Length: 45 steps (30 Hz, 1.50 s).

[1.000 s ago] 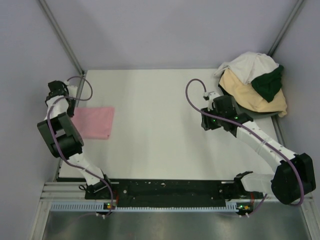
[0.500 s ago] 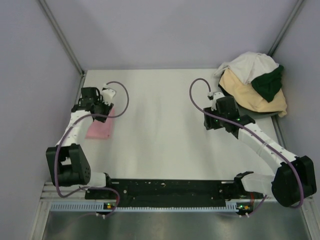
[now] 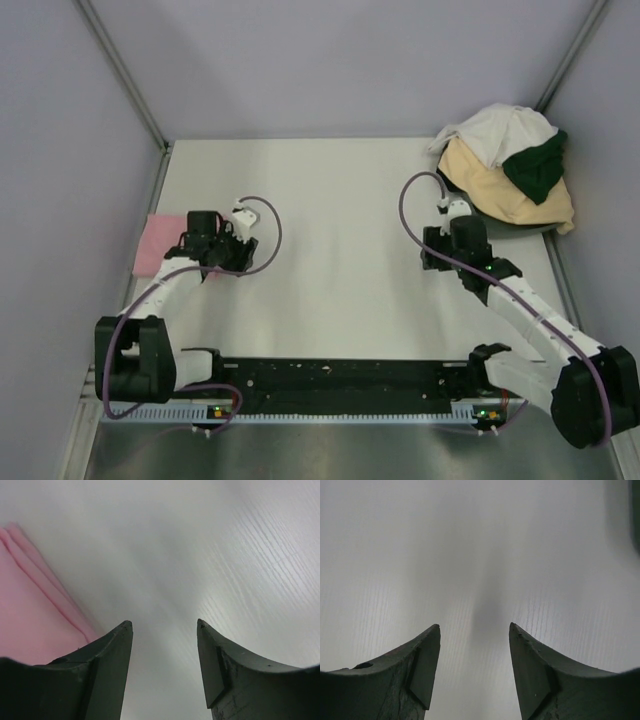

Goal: Fold and stack the t-shirts
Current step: Put the neatly folded tshirt into the corner of the board with the left arm

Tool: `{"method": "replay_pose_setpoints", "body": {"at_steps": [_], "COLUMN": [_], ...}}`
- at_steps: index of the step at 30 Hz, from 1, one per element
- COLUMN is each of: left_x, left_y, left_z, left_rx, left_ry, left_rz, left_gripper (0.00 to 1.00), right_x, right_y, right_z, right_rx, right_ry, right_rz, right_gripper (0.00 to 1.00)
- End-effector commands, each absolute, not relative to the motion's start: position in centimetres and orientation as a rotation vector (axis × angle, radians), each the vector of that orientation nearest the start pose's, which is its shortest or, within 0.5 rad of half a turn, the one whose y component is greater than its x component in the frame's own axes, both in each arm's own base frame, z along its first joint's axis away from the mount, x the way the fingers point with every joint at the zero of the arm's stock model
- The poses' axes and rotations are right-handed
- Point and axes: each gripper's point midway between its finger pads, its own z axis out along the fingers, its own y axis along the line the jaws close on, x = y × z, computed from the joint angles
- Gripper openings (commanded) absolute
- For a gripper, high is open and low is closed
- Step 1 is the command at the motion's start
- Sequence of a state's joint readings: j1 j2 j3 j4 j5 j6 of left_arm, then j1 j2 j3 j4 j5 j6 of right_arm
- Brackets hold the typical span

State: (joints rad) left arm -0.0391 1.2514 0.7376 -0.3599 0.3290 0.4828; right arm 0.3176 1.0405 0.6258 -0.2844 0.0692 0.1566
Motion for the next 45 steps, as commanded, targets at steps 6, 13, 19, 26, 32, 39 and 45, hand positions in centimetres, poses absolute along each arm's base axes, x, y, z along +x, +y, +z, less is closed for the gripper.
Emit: {"method": "replay_pose_setpoints", "body": {"at_steps": [6, 13, 19, 26, 32, 39, 45], "left_x": [32.0, 33.6, 34.4, 35.6, 35.0, 34.9, 34.8], "left_y": [-7.1, -6.1, -5.6, -4.2, -4.5, -5.0, -4.9], "left_z": [9.0, 8.4, 9.4, 11.4, 11.5, 11.6, 11.5], "left_rx": [0.652, 0.401, 0.339, 0.262, 0.270, 0.306, 0.302], "left_ry": [2.048, 2.021, 1.961, 1.817, 1.792, 1.787, 1.789], "left_rz": [-0.302, -0.272, -0.241, -0.144, -0.162, -0.180, -0.177], "left_gripper": [0.67, 0.72, 0.73, 0.75, 0.75, 0.75, 0.75], "right_x": [30.6, 29.9, 29.8, 29.3, 29.5, 29.5, 29.5], "right_y": [5.5, 5.0, 4.1, 3.7, 3.8, 3.8, 3.8], "right_z": [12.7, 13.4, 13.3, 11.7, 11.7, 11.6, 11.7], "right_rx": [0.003, -0.004, 0.022, 0.037, 0.031, 0.032, 0.033], "right_ry": [1.949, 1.843, 1.758, 1.710, 1.716, 1.719, 1.717], "right_rz": [0.038, 0.032, 0.003, 0.000, 0.004, 0.002, 0.000], "right_gripper": [0.60, 0.61, 0.63, 0.64, 0.64, 0.64, 0.64]}}
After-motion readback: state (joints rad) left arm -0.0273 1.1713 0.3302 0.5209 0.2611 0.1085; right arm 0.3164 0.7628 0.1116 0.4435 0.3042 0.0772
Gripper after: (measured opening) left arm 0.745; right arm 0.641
